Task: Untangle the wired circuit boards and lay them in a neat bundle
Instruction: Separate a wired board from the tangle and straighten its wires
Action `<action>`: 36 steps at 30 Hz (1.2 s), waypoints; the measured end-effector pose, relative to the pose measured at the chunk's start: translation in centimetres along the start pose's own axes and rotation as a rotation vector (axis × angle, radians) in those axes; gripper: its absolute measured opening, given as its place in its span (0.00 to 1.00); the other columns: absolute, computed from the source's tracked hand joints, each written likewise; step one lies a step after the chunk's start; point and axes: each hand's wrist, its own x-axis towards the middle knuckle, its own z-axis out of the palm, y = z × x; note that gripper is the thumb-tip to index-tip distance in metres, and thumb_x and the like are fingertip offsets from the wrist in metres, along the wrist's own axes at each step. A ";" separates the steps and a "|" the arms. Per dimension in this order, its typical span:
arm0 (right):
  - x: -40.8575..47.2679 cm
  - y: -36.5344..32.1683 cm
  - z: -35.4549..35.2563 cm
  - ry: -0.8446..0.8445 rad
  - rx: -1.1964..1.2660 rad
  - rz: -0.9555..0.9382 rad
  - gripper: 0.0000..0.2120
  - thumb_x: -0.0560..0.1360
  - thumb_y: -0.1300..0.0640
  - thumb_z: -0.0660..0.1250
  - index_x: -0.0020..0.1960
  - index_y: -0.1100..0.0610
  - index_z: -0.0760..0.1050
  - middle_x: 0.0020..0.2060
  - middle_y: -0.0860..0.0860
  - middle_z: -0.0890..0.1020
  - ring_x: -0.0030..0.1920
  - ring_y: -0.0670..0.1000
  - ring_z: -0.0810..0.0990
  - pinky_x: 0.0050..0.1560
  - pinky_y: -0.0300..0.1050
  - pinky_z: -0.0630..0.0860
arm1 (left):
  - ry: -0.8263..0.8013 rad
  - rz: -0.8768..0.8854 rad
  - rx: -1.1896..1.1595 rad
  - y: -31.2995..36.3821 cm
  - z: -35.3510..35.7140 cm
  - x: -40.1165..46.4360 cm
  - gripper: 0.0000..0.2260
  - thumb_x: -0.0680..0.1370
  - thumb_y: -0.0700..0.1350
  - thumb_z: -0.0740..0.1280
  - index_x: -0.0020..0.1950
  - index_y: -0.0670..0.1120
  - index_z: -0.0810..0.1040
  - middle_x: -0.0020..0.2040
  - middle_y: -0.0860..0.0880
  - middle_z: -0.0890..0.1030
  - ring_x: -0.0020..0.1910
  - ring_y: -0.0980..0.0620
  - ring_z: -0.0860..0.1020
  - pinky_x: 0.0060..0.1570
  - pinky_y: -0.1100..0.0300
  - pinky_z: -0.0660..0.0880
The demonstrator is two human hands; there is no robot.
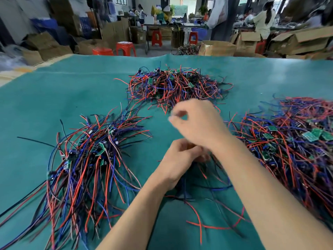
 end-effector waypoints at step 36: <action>-6.8 6.5 2.1 0.257 1.022 0.349 0.11 0.65 0.54 0.78 0.47 0.52 0.85 0.43 0.52 0.87 0.39 0.50 0.86 0.39 0.42 0.80 | -0.077 0.016 -0.072 -0.8 -1.1 0.3 0.02 0.75 0.42 0.73 0.47 0.44 0.84 0.44 0.48 0.85 0.43 0.51 0.80 0.44 0.60 0.77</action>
